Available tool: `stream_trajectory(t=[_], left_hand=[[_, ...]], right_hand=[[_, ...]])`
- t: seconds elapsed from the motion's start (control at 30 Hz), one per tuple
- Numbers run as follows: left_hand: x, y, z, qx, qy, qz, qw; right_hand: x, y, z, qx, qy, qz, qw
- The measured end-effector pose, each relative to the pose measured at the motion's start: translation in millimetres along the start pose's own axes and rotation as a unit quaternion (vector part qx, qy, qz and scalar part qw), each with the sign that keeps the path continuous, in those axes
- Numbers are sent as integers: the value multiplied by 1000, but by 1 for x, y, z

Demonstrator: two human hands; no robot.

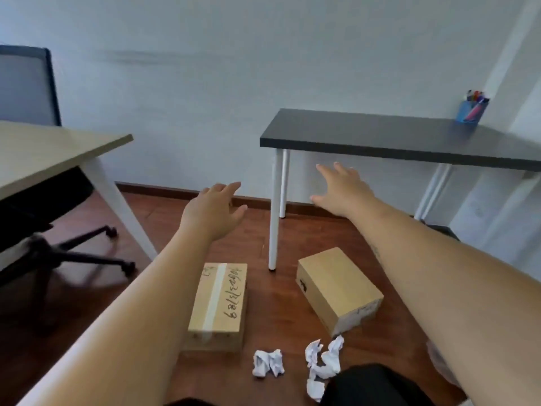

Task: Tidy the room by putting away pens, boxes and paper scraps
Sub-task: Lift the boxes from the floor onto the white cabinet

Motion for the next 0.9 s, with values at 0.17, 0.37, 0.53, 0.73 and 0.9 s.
stream_trajectory(t=[0.17, 0.37, 0.53, 0.73, 0.9], left_hand=[[105, -53, 61, 55, 27, -126, 990], [182, -110, 178, 141, 35, -206, 968], [224, -148, 284, 227, 36, -234, 945], [260, -181, 379, 295, 18, -273, 915], [290, -194, 425, 331, 13, -290, 898]], right_hand=[[73, 10, 129, 100, 20, -73, 992], [96, -7, 290, 221, 30, -90, 971], [94, -29, 418, 312, 39, -86, 945], [93, -67, 535, 405, 116, -14, 907], [105, -88, 588, 409, 207, 30, 888]])
Point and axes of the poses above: each hand's wrist, its own y-axis towards the middle knuckle, its own z-axis out of the palm, x = y × z, the point moved 6 cm from there along y, towards the middle knuckle, and after that the axes turned 7 degrees about -x, right-handed, at the moved point
